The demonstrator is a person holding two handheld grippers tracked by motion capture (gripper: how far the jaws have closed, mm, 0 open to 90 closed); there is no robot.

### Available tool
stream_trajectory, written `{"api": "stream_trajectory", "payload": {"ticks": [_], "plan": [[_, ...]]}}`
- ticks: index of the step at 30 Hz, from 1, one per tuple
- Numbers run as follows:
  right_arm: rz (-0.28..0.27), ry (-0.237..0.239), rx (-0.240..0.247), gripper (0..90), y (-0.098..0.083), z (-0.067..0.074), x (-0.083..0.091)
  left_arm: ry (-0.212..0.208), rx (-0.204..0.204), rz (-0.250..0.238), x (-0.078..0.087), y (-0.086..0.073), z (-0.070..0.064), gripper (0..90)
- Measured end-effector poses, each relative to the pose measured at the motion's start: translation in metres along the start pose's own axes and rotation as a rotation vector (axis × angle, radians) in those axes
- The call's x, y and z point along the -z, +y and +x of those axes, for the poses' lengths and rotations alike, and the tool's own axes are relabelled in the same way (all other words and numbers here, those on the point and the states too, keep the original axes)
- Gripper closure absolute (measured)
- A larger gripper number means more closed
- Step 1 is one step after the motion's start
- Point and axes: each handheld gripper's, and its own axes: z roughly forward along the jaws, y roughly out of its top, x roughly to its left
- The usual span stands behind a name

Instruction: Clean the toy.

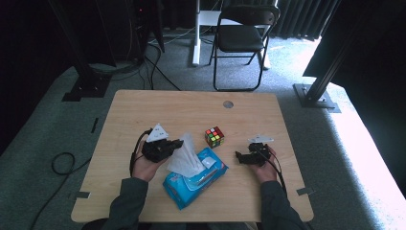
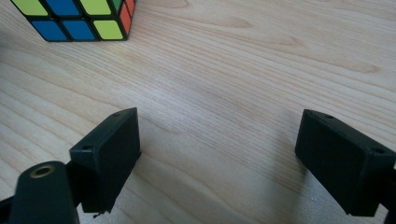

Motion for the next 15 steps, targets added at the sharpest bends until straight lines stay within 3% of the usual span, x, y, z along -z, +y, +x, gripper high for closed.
{"api": "stream_trajectory", "payload": {"ticks": [15], "plan": [[0.0, 0.0, 0.0, 13.7, 0.0, 0.0, 0.0, 0.033, 0.009, -0.039, 0.003, 0.022, 0.012, 89.1]]}}
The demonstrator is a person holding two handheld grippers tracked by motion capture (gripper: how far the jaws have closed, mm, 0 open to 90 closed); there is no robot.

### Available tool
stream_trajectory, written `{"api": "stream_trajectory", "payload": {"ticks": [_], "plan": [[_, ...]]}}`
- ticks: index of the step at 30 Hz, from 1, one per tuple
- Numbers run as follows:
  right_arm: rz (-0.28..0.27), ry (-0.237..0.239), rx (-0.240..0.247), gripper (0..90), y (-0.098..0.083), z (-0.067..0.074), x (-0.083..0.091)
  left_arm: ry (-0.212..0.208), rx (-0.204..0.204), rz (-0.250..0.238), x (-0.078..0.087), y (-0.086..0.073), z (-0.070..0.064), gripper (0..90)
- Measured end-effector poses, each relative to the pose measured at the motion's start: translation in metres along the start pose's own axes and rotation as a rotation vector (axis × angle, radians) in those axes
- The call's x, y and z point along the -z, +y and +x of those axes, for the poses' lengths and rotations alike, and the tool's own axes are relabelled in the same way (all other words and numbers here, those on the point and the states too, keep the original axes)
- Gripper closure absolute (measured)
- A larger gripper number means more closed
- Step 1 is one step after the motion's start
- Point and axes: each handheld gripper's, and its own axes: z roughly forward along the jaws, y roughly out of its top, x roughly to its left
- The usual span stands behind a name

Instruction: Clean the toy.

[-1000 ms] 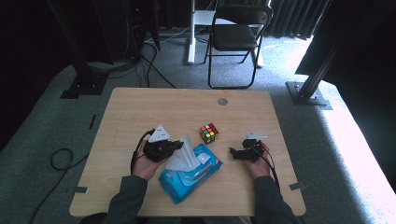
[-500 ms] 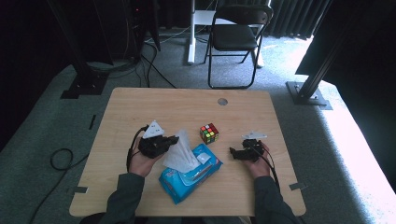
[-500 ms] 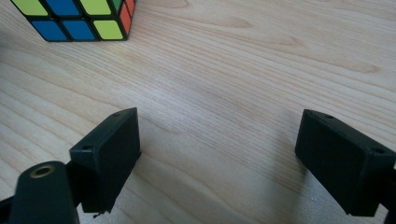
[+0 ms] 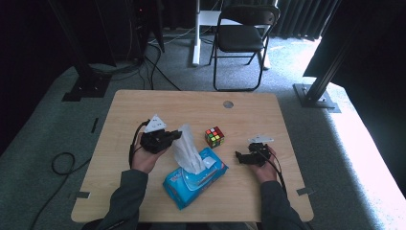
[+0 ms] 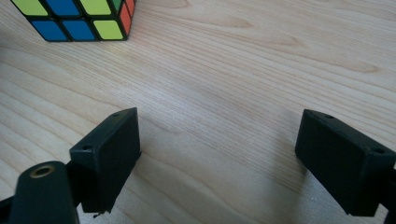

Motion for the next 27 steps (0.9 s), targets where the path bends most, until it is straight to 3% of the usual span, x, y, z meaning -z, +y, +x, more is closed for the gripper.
{"api": "stream_trajectory", "payload": {"ticks": [17, 27], "plan": [[0.001, 0.0, 0.0, 13.7, 0.0, 0.0, 0.0, 0.031, 0.011, -0.061, 0.003, 0.024, 0.001, 89.1], [0.0, 0.0, 0.001, 13.7, 0.0, 0.0, 0.0, 0.039, 0.006, -0.069, 0.001, 0.033, 0.001, 89.1]]}}
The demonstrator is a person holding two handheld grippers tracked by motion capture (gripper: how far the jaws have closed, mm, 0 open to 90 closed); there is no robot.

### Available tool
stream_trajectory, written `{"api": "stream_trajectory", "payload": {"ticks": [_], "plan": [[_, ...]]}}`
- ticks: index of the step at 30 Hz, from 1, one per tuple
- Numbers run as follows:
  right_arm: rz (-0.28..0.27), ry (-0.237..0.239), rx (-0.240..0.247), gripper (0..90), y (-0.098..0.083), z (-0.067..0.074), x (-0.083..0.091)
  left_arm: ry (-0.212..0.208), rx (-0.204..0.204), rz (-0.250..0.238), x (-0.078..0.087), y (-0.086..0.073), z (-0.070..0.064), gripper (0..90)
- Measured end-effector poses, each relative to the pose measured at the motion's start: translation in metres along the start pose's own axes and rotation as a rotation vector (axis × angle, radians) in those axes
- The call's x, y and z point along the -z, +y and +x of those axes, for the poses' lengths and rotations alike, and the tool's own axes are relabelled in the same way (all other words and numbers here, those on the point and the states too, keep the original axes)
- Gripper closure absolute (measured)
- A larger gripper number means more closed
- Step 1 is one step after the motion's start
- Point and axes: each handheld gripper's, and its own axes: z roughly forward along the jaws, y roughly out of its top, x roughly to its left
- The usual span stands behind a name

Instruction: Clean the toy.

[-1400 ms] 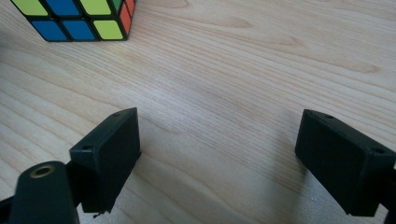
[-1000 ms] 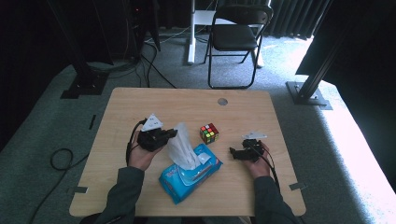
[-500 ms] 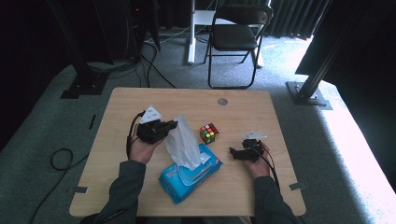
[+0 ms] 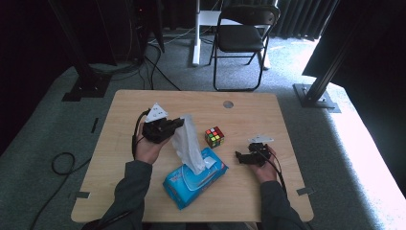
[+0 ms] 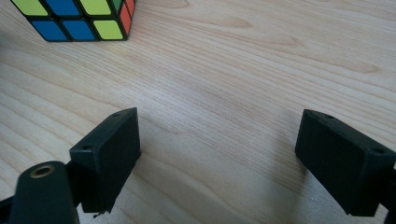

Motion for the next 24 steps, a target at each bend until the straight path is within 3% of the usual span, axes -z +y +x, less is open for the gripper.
{"api": "stream_trajectory", "payload": {"ticks": [8, 17, 21, 24], "plan": [[0.0, 0.0, 0.0, 13.7, 0.0, 0.0, 0.0, 0.001, 0.008, -0.001, -0.001, 0.002, 0.002, 89.1], [0.0, 0.001, -0.001, 13.7, 0.0, 0.0, 0.0, 0.002, -0.016, -0.025, 0.002, 0.009, -0.006, 89.1], [0.0, 0.0, 0.0, 13.7, 0.0, 0.0, 0.0, -0.011, 0.014, -0.056, 0.003, 0.014, -0.004, 89.1], [0.0, 0.0, 0.001, 13.7, 0.0, 0.0, 0.0, -0.016, -0.01, -0.036, 0.0, 0.013, -0.009, 89.0]]}}
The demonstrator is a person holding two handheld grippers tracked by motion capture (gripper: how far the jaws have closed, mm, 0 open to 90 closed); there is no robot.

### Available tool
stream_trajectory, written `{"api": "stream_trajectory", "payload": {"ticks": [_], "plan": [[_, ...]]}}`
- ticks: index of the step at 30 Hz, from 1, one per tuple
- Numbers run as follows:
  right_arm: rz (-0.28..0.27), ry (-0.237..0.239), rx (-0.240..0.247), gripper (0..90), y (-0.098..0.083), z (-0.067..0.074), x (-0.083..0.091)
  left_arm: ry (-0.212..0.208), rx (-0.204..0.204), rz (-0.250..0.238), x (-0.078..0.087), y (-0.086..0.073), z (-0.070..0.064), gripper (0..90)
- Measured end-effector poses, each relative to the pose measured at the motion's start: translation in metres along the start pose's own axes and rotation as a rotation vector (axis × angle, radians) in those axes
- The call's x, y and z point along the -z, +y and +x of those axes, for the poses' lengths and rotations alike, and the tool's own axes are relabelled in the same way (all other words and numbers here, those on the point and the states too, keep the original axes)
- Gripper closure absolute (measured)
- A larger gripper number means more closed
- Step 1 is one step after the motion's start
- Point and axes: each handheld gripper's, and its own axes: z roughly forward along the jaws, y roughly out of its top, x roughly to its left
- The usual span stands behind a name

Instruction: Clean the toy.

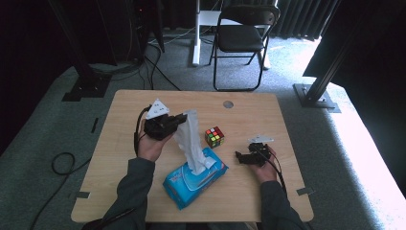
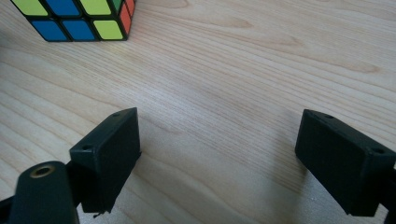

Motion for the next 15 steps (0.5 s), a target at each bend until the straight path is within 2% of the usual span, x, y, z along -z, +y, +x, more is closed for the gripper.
{"api": "stream_trajectory", "payload": {"ticks": [3, 7, 10, 12, 15], "plan": [[0.0, 0.0, 0.0, 13.7, 0.0, 0.0, 0.0, -0.017, -0.011, 0.014, -0.004, -0.005, -0.007, 88.9], [0.0, 0.0, 0.0, 13.7, 0.0, 0.0, 0.0, -0.042, -0.042, 0.057, -0.012, -0.014, -0.02, 88.6], [0.0, 0.0, -0.002, 13.7, 0.0, 0.0, 0.0, -0.061, -0.044, 0.075, -0.014, -0.021, -0.026, 88.5], [0.0, 0.0, -0.001, 13.7, 0.0, 0.0, 0.0, -0.081, -0.03, 0.091, -0.015, -0.028, -0.029, 88.4], [0.001, 0.0, 0.0, 13.7, 0.0, 0.0, 0.0, -0.101, -0.044, 0.154, -0.021, -0.042, -0.036, 88.0]]}}
